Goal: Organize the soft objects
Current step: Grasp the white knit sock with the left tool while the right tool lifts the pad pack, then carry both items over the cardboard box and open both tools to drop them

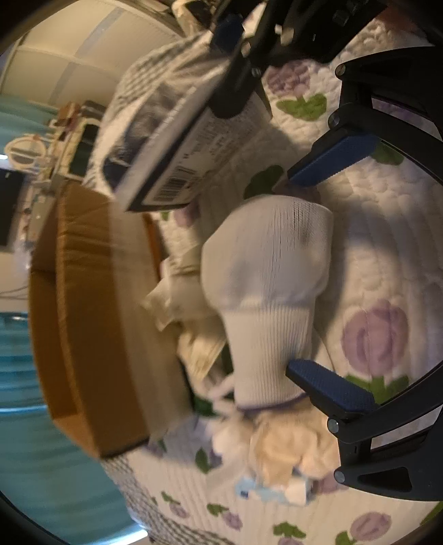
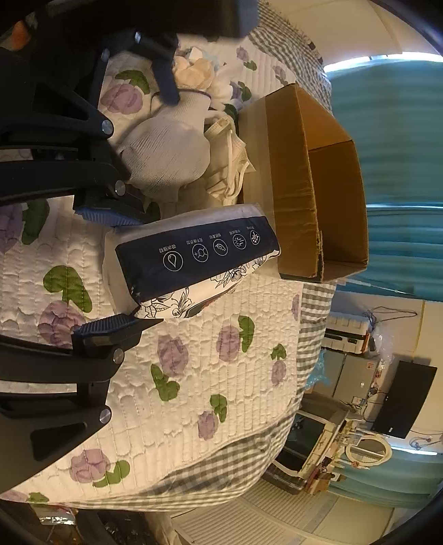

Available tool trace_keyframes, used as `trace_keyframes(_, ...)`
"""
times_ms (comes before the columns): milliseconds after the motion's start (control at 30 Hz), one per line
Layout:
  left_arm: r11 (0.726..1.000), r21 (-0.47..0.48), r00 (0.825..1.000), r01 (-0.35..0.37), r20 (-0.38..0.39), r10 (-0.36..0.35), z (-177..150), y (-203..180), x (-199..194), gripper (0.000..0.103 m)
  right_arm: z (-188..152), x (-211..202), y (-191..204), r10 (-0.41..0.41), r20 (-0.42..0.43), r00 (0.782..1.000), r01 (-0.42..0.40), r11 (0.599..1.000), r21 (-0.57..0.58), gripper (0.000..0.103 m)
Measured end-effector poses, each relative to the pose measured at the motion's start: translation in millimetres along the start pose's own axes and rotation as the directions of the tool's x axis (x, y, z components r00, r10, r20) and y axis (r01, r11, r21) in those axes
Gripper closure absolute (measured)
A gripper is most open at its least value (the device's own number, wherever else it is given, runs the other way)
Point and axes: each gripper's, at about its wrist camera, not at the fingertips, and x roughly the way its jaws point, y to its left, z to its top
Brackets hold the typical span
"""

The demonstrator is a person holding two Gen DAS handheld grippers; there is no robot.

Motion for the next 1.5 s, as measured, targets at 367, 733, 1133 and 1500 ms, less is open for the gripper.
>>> trace_keyframes(367, 0.998, 0.055, 0.999, 0.02, 0.031, -0.022, -13, 5, -19, 0.053, -2, -4, 1, 0.002, 0.012, 1.0, -0.002, 1.0, 0.007, 0.059)
trace_keyframes(733, 0.998, 0.053, 0.987, 0.018, 0.159, -0.026, -22, 32, -90, 0.069, 0, -39, 16, -0.004, 0.075, 0.997, 0.004, 1.0, -0.008, 0.059)
trace_keyframes(1133, 0.999, 0.028, 0.956, -0.024, 0.294, 0.015, -4, 38, -141, 0.071, 17, -89, 41, 0.012, 0.183, 0.983, -0.005, 0.999, -0.038, 0.059)
trace_keyframes(1500, 0.998, 0.012, 0.914, -0.066, 0.402, 0.055, 53, 52, -170, 0.071, 86, -110, 49, 0.056, 0.293, 0.954, -0.034, 0.996, -0.078, 0.059)
